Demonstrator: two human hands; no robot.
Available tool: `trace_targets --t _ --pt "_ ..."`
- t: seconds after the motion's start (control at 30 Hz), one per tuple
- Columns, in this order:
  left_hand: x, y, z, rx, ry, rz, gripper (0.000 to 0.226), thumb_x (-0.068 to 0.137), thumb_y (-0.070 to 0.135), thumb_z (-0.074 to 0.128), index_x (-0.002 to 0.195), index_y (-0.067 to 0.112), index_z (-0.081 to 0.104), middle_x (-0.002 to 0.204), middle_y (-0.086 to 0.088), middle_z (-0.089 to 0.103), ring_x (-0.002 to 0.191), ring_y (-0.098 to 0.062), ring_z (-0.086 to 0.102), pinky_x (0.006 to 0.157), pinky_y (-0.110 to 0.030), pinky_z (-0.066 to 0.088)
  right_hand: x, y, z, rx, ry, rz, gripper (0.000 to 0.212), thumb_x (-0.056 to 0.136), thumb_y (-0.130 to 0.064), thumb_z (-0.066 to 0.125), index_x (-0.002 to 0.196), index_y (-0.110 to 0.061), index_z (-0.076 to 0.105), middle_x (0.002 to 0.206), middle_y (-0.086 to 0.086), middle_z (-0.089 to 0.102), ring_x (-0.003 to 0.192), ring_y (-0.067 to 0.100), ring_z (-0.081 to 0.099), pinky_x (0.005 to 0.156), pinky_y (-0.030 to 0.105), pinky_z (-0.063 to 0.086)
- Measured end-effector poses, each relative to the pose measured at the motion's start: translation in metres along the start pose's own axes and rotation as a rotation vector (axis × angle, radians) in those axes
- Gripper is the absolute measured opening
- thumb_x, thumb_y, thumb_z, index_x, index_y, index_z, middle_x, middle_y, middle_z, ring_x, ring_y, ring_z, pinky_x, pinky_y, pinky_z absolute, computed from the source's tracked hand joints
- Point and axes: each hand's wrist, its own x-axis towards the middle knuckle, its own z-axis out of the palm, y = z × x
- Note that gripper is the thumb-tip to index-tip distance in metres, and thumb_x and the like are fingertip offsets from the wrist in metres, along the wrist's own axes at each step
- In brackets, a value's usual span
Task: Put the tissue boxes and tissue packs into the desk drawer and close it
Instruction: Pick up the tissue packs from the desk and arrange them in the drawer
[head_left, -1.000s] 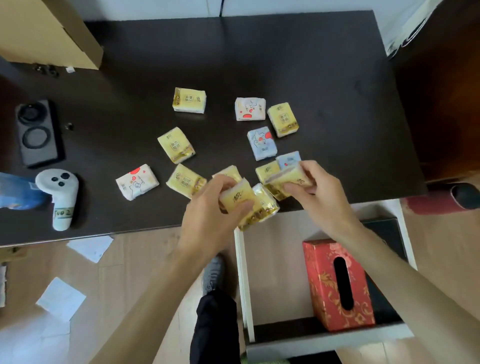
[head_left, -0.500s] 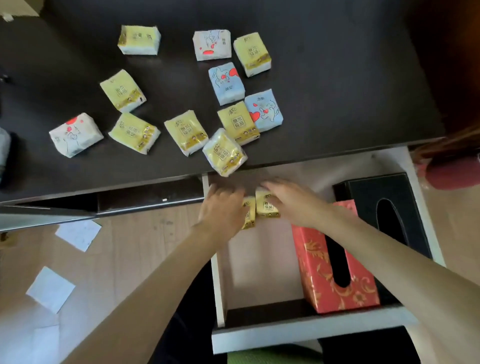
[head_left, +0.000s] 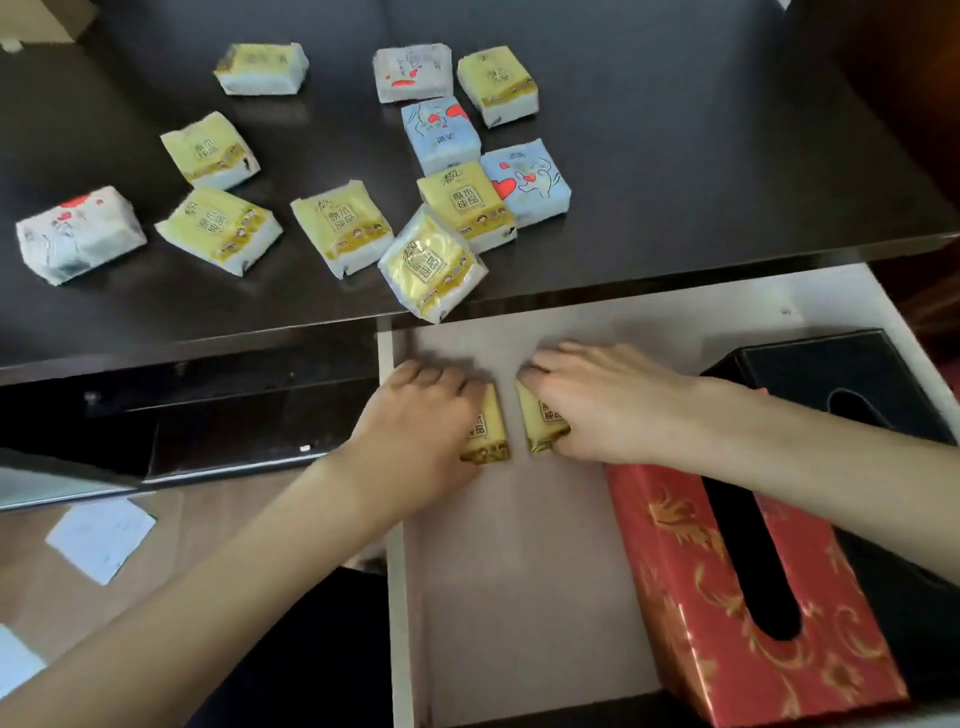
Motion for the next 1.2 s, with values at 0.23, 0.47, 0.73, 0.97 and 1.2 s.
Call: trace_targets --t 0.23,0.47,0.73,0.97,1.2 --pt "0.003 -0.001 0.002 -0.098 -0.017 -0.056 0.055 0.062 0.066 0.069 0.101 0.027 0.059 0.095 0.006 0.062 0.087 -0.022 0.062 0.067 -0.031 0.04 -0.005 -0.007 0.0 -0.172 -0.094 0.046 0.054 0.081 -0.054 0.065 0.126 -0.026 0.054 0.11 0.0 0.061 0.101 0.031 0.063 0.065 0.035 0.038" --pt "-0.004 0.002 -0.017 -0.177 -0.136 -0.064 0.057 0.066 0.06 0.076 0.107 0.023 0.062 0.104 -0.001 0.065 0.098 -0.026 0.062 0.081 -0.035 0.05 -0.022 -0.029 -0.01 0.016 -0.114 0.176 0.037 0.082 -0.036 0.074 0.109 -0.013 0.064 0.109 0.011 0.068 0.097 0.032 0.068 0.071 0.032 0.051" --pt "0.008 0.001 -0.016 -0.223 -0.09 -0.055 0.058 0.067 0.053 0.08 0.114 0.023 0.063 0.108 -0.003 0.063 0.101 -0.025 0.058 0.087 -0.037 0.049 -0.015 -0.025 -0.007 0.105 -0.024 0.176 0.038 0.081 -0.035 0.077 0.111 -0.016 0.062 0.111 0.01 0.068 0.101 0.031 0.064 0.079 0.036 0.05" --pt "0.014 -0.003 -0.01 -0.219 -0.075 -0.049 0.059 0.069 0.058 0.077 0.115 0.024 0.062 0.108 0.0 0.064 0.101 -0.024 0.058 0.085 -0.037 0.049 -0.004 -0.015 0.0 0.116 -0.015 0.182 0.036 0.08 -0.04 0.079 0.106 -0.02 0.065 0.104 0.005 0.069 0.096 0.028 0.065 0.079 0.037 0.054" --pt "0.017 -0.003 -0.005 -0.214 -0.062 -0.045 0.06 0.07 0.06 0.076 0.115 0.025 0.06 0.109 0.0 0.062 0.101 -0.023 0.056 0.077 -0.034 0.042 -0.001 -0.013 0.003 0.092 -0.012 0.177 0.034 0.081 -0.037 0.077 0.107 -0.021 0.064 0.106 0.005 0.067 0.096 0.027 0.065 0.081 0.039 0.054"
